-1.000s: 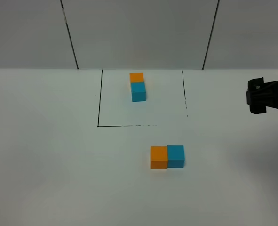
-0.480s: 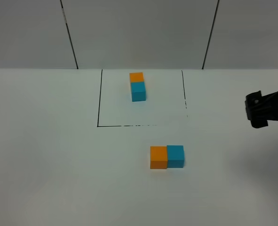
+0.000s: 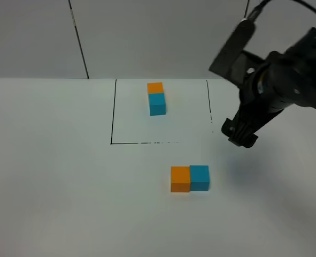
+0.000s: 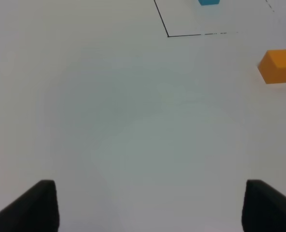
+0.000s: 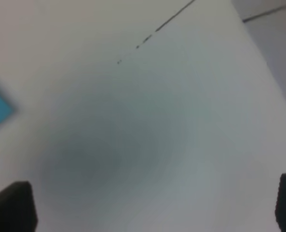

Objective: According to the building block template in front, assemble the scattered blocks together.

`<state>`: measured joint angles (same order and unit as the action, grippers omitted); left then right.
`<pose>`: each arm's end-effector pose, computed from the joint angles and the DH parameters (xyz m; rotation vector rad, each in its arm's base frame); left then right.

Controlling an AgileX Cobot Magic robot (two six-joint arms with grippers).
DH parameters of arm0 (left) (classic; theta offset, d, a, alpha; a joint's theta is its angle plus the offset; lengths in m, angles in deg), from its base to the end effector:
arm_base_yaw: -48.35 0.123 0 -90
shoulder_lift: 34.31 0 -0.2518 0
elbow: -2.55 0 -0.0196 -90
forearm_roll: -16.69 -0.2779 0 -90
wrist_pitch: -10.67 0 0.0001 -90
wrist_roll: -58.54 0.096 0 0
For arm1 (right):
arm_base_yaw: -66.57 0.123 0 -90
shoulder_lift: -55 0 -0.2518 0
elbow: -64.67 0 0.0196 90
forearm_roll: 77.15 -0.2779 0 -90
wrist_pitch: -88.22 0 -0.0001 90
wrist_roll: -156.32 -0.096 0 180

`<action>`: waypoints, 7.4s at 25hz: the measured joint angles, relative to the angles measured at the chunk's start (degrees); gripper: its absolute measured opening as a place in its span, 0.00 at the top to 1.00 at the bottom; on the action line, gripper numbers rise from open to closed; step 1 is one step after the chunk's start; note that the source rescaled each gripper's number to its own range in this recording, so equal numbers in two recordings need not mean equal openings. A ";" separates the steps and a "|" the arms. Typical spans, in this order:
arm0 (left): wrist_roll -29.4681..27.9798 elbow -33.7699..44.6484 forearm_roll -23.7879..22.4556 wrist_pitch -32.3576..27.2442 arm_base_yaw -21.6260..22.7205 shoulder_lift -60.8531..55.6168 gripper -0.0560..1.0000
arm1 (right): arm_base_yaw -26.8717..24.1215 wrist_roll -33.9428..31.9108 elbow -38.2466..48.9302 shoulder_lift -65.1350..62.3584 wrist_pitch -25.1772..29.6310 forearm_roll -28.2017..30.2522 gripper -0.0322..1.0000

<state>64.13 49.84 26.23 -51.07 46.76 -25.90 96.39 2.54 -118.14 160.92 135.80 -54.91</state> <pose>0.0535 -0.0155 0.2893 0.1383 2.0373 -0.1557 0.3537 0.1718 0.2426 -1.4276 2.1629 -0.4424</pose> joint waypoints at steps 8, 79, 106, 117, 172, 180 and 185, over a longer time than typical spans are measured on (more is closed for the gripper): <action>0.00 0.00 0.00 0.00 0.00 0.00 0.26 | 0.61 9.57 -5.75 13.94 4.82 -1.85 0.01; 0.06 0.00 -0.02 0.00 0.00 0.00 0.26 | 6.32 30.26 -6.21 28.01 -3.07 -17.34 0.44; 0.06 0.00 -0.02 0.00 0.00 0.00 0.26 | 7.47 -30.87 -18.71 26.88 6.89 -16.75 0.96; 0.06 0.00 -0.02 0.00 0.00 0.00 0.26 | 7.70 -55.24 -19.32 28.48 9.40 -18.89 0.96; 0.16 0.00 -0.02 0.00 0.00 0.00 0.26 | 9.80 -56.65 -30.90 36.29 12.66 -22.24 0.08; 0.16 0.00 -0.02 0.00 0.00 0.00 0.26 | 5.23 -56.44 -31.86 28.01 11.08 -22.24 0.10; 0.22 0.00 -0.02 0.00 0.00 0.00 0.26 | -5.13 -54.80 -31.86 22.19 12.40 -18.56 0.11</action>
<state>64.35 49.84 26.21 -51.07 46.76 -25.90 91.26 -52.25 -149.99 183.11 148.20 -73.47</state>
